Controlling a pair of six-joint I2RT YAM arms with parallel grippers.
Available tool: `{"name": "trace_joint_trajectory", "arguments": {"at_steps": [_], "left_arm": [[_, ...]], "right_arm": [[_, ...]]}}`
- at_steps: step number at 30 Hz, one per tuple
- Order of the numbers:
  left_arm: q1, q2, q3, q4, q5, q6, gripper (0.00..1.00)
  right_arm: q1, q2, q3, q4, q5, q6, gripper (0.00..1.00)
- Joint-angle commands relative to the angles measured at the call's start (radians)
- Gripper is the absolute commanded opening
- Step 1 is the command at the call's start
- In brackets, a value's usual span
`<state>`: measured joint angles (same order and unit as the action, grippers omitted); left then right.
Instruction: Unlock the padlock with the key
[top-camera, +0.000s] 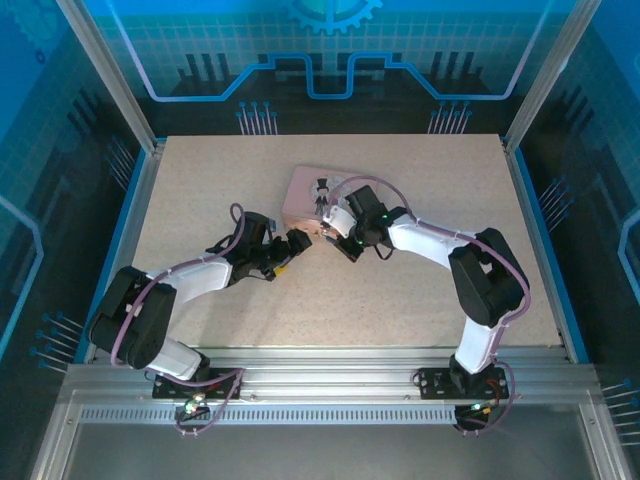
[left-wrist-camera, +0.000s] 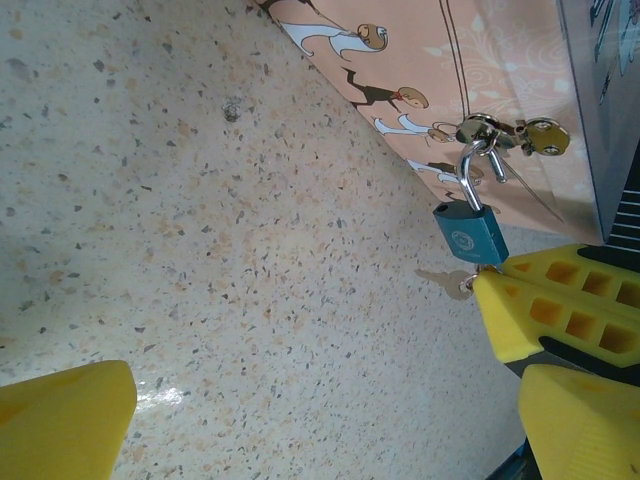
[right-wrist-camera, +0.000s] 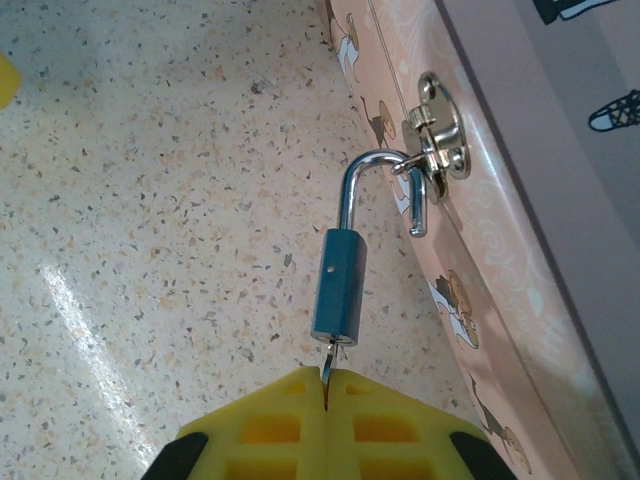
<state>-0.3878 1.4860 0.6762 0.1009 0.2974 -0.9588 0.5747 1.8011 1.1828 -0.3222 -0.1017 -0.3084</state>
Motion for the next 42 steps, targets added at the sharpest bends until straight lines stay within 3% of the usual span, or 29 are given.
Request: {"name": "trace_joint_trajectory", "arguments": {"at_steps": [1, 19, 42], "left_arm": [[0.009, 0.01, 0.008, -0.02, 0.026, 0.011, 0.99], [0.009, 0.034, 0.015, -0.009, 0.036, 0.003, 0.99], [0.008, 0.038, 0.019, -0.013, 0.037, -0.004, 0.99]], "right_arm": [[-0.009, -0.004, 0.026, -0.016, 0.017, -0.068, 0.0], [-0.016, 0.017, 0.021, 0.04, 0.064, -0.313, 0.0], [-0.029, 0.042, 0.046, 0.103, 0.053, -0.367, 0.0]]}}
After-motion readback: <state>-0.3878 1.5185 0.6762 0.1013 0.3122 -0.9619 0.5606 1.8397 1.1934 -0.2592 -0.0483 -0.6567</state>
